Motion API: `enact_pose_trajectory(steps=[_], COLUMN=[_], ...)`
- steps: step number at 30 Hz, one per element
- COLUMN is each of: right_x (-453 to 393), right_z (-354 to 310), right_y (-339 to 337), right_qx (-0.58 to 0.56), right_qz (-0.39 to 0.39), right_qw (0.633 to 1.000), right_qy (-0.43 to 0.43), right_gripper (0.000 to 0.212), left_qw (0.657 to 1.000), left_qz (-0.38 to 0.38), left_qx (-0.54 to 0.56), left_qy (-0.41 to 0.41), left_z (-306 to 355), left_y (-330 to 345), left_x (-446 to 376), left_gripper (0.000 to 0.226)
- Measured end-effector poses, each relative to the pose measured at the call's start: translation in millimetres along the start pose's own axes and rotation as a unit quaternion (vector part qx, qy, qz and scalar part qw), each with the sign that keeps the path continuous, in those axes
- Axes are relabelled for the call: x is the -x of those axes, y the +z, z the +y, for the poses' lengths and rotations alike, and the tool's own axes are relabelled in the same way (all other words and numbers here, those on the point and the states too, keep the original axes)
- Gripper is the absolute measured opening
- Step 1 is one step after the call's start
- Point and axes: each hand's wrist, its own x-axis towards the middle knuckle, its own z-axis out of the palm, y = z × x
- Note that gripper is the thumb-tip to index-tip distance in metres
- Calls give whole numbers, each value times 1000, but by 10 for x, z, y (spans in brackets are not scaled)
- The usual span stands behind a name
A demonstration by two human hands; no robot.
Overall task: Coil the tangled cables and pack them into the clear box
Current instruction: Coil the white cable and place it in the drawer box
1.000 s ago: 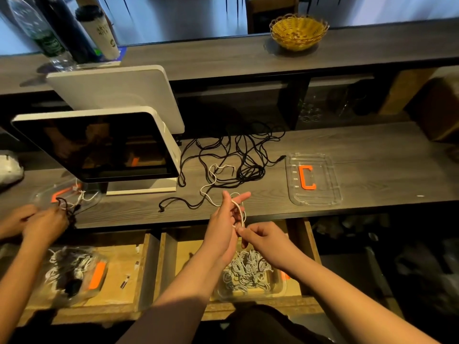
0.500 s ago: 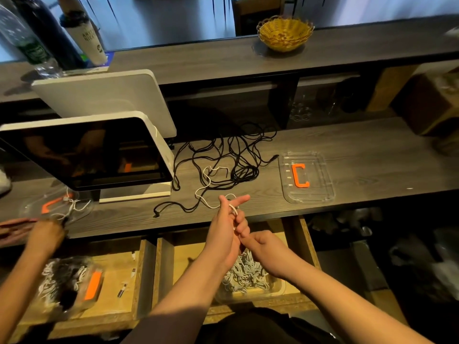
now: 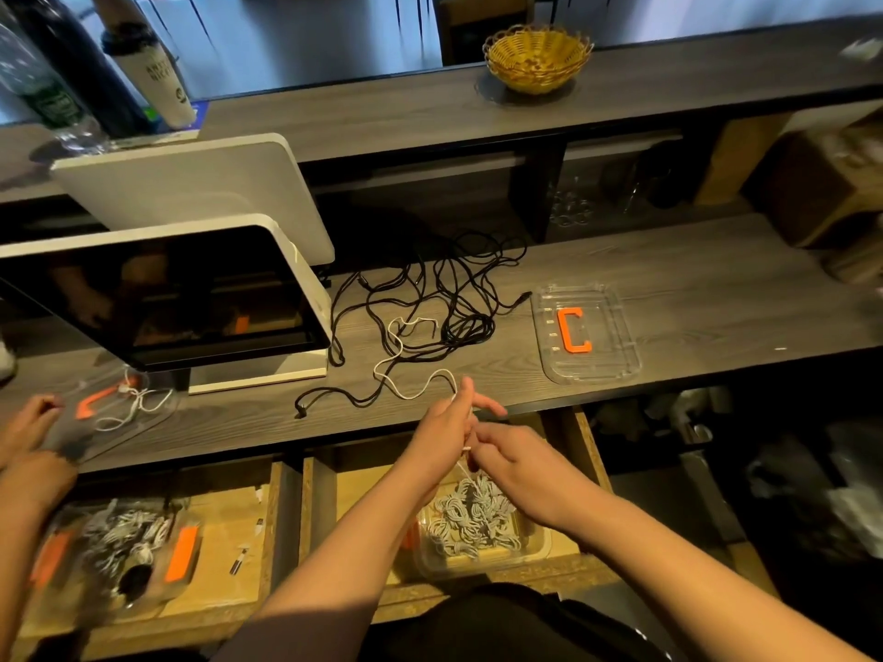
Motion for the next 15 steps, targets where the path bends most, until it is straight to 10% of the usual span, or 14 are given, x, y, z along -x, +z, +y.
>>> enact_pose_trajectory(steps=[15], right_x=[-15], right_z=[203], right_y=[-352], right_qx=[154], right_qz=[188], right_qw=[969], right_qy=[-45], right_gripper=[42], left_qw=[959], left_qz=[-243], left_qx=[-48], left_qy=[-139], left_z=[112], left_y=[-45], left_x=[155], left_gripper=[88])
